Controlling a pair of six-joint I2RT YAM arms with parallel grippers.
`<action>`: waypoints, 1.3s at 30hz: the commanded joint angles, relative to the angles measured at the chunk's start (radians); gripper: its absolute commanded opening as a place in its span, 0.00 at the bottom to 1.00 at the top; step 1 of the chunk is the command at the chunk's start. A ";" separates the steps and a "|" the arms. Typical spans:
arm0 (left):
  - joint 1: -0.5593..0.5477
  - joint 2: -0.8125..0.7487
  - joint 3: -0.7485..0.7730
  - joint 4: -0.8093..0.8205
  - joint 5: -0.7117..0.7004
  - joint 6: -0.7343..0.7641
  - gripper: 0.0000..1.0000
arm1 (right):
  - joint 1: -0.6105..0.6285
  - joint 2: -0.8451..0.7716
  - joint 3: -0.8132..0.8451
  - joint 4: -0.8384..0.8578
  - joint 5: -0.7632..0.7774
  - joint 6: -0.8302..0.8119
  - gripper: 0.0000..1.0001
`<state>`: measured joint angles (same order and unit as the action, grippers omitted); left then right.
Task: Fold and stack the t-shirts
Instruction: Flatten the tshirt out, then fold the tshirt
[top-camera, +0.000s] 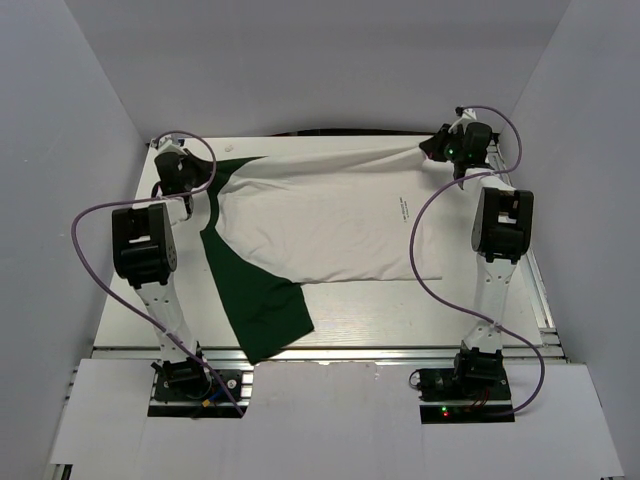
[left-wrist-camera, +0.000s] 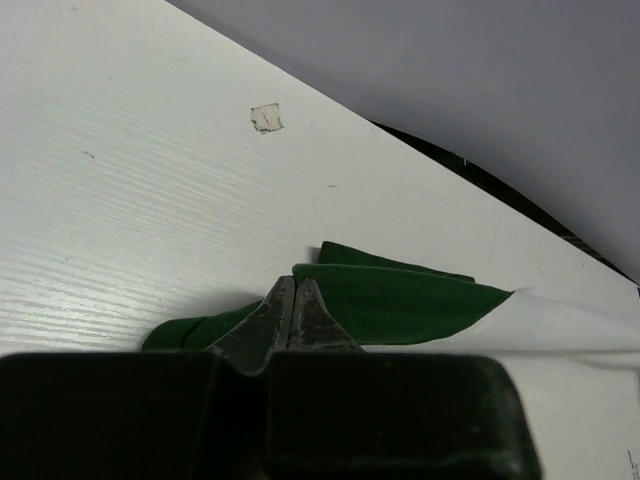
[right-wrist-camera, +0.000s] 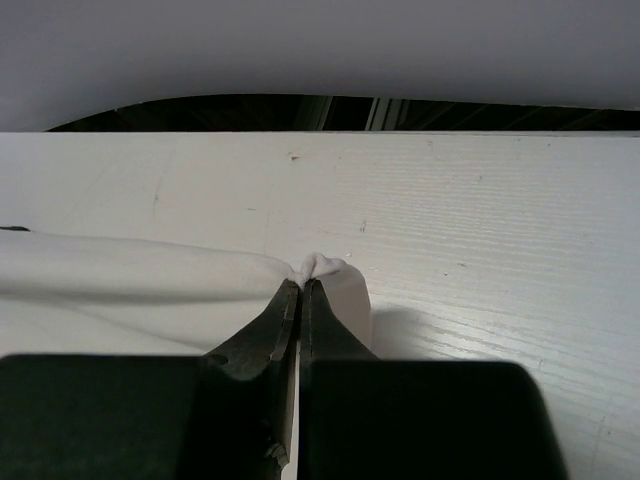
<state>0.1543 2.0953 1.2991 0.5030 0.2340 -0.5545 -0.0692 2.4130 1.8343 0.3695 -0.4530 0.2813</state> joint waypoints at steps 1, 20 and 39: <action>0.016 -0.126 -0.026 0.040 0.010 0.024 0.00 | -0.023 -0.063 -0.007 0.052 -0.009 -0.001 0.00; 0.019 -0.230 -0.179 0.040 0.057 0.044 0.00 | -0.038 -0.110 -0.128 0.126 -0.111 0.024 0.00; 0.019 -0.256 -0.273 0.034 0.053 0.056 0.00 | -0.053 -0.166 -0.247 0.109 -0.139 0.010 0.00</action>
<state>0.1619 1.9305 1.0473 0.5240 0.2855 -0.5121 -0.1074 2.3165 1.6020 0.4507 -0.5858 0.3061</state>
